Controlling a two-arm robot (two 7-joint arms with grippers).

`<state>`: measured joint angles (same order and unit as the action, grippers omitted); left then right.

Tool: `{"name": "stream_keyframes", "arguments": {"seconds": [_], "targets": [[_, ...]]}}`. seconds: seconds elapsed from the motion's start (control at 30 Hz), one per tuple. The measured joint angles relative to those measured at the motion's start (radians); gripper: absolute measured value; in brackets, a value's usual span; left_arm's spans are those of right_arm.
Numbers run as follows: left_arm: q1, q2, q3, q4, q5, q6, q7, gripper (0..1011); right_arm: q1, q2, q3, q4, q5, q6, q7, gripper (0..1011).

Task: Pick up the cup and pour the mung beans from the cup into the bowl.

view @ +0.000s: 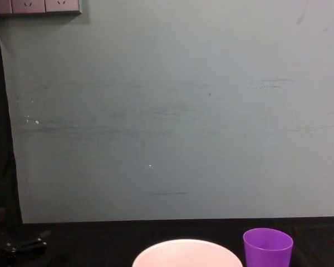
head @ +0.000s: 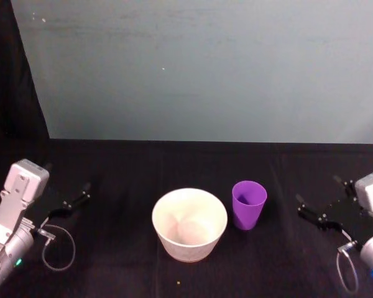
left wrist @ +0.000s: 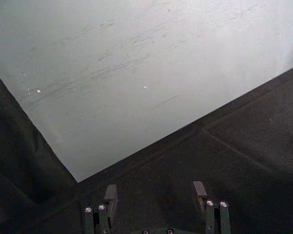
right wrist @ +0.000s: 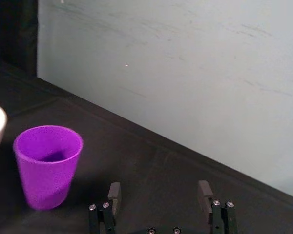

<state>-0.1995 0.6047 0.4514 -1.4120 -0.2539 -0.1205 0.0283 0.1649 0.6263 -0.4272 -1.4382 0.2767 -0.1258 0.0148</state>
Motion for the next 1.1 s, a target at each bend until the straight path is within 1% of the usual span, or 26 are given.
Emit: {"name": "stream_keyframes", "arguments": {"seconds": [0.07, 0.13, 0.17, 0.23, 0.27, 0.33, 0.37, 0.43, 0.47, 0.57, 0.6, 0.63, 0.67, 0.73, 0.9, 0.93, 1.1], "targets": [[0.000, 0.000, 0.000, 0.000, 0.000, 0.000, 0.000, 1003, -0.026, 0.015, 0.017, -0.027, 0.019, -0.004, 0.023, 1003], [0.000, 0.000, 0.000, 0.000, 0.000, 0.000, 0.000, 1003, -0.048, 0.025, 0.029, -0.049, 0.031, -0.011, 0.032, 1003], [0.000, 0.000, 0.000, 0.000, 0.000, 0.000, 0.000, 1003, -0.070, 0.033, 0.041, -0.069, 0.043, -0.022, 0.041, 1003], [0.000, 0.000, 0.000, 0.000, 0.000, 0.000, 0.000, 1003, -0.093, 0.038, 0.054, -0.087, 0.060, -0.036, 0.052, 1003], [0.000, 0.000, 0.000, 0.000, 0.000, 0.000, 0.000, 1003, -0.114, 0.041, 0.066, -0.101, 0.080, -0.052, 0.066, 1003], [0.000, 0.000, 0.000, 0.000, 0.000, 0.000, 0.000, 1003, -0.140, 0.040, 0.079, -0.110, 0.112, -0.074, 0.091, 1003], [0.000, 0.000, 0.000, 0.000, 0.000, 0.000, 0.000, 1003, -0.140, 0.040, 0.079, -0.110, 0.112, -0.074, 0.091, 1003], [0.000, 0.000, 0.000, 0.000, 0.000, 0.000, 0.000, 1003, -0.159, 0.031, 0.089, -0.112, 0.141, -0.090, 0.112, 1003], [0.000, 0.000, 0.000, 0.000, 0.000, 0.000, 0.000, 1003, -0.166, 0.021, 0.095, -0.106, 0.164, -0.104, 0.132, 1003], [0.000, 0.000, 0.000, 0.000, 0.000, 0.000, 0.000, 1003, -0.170, 0.003, 0.099, -0.089, 0.199, -0.121, 0.168, 1003], [0.000, 0.000, 0.000, 0.000, 0.000, 0.000, 0.000, 1003, -0.169, -0.007, 0.100, -0.078, 0.217, -0.129, 0.190, 1002], [0.000, 0.000, 0.000, 0.000, 0.000, 0.000, 0.000, 1003, -0.169, -0.007, 0.100, -0.078, 0.217, -0.129, 0.190, 1002], [0.000, 0.000, 0.000, 0.000, 0.000, 0.000, 0.000, 1003, -0.166, -0.020, 0.098, -0.065, 0.229, -0.134, 0.209, 1003], [0.000, 0.000, 0.000, 0.000, 0.000, 0.000, 0.000, 1003, -0.159, -0.036, 0.093, -0.046, 0.235, -0.139, 0.226, 1003], [0.000, 0.000, 0.000, 0.000, 0.000, 0.000, 0.000, 1003, -0.131, -0.075, 0.076, 0.003, 0.234, -0.145, 0.257, 1003], [0.000, 0.000, 0.000, 0.000, 0.000, 0.000, 0.000, 1003, -0.120, -0.089, 0.071, 0.022, 0.229, -0.146, 0.265, 1003], [0.000, 0.000, 0.000, 0.000, 0.000, 0.000, 0.000, 1003, -0.082, -0.123, 0.058, 0.072, 0.212, -0.146, 0.287, 1003]]}}
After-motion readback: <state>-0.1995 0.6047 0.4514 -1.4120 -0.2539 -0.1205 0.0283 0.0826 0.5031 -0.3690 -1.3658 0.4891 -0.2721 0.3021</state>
